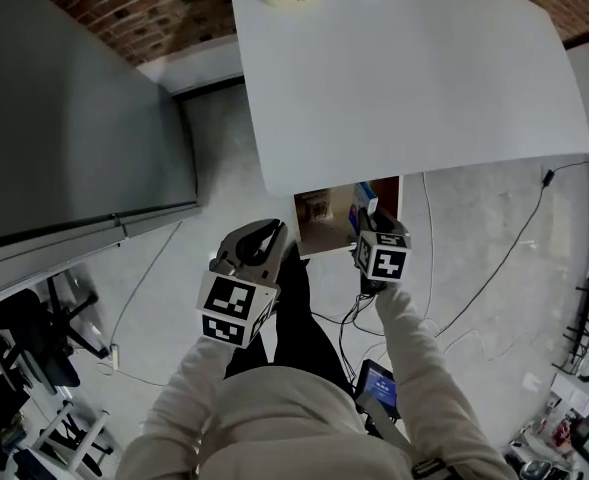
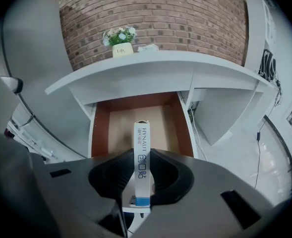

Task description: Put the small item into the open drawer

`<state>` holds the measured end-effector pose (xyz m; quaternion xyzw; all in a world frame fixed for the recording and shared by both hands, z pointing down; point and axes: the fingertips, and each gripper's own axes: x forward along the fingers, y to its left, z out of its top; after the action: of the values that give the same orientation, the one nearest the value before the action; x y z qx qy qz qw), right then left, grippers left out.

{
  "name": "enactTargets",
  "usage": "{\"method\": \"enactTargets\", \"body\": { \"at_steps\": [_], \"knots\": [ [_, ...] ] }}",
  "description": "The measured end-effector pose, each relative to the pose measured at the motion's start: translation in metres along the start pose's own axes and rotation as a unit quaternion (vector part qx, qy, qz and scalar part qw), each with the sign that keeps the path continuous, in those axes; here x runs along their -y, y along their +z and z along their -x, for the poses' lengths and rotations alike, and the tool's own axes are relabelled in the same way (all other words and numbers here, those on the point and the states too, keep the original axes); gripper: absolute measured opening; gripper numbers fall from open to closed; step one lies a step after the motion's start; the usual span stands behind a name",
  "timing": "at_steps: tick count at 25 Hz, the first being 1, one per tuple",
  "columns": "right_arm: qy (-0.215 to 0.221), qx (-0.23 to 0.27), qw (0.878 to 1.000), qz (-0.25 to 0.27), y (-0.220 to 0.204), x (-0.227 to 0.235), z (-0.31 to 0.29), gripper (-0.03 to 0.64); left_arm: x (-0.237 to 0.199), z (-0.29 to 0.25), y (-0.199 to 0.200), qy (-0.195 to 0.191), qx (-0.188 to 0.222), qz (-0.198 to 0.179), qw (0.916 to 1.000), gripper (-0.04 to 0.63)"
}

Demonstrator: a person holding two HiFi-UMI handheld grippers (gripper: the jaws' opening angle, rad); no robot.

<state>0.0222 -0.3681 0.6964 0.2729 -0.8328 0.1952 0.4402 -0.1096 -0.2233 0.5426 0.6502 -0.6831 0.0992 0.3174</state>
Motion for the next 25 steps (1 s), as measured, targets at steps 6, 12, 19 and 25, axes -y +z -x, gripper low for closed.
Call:
{"method": "enactTargets", "body": {
  "at_steps": [6, 12, 19, 25],
  "knots": [
    [-0.007, -0.036, 0.999, 0.030, -0.007, 0.001, -0.024, 0.117, -0.013, -0.001, -0.004, 0.013, -0.006, 0.009, 0.9999, 0.034],
    [-0.002, -0.061, 0.996, 0.070, -0.012, -0.004, -0.049, 0.117, -0.023, -0.006, -0.005, 0.026, -0.004, 0.021, 0.9994, 0.034],
    [-0.013, -0.090, 0.991, 0.094, -0.023, 0.001, -0.076, 0.117, -0.023, -0.009, -0.011, 0.032, -0.013, 0.036, 0.9988, 0.034],
    [-0.014, -0.105, 0.988, 0.108, -0.025, 0.001, -0.085, 0.117, -0.025, -0.008, -0.016, 0.043, -0.012, 0.046, 0.9979, 0.034]
  ]
}}
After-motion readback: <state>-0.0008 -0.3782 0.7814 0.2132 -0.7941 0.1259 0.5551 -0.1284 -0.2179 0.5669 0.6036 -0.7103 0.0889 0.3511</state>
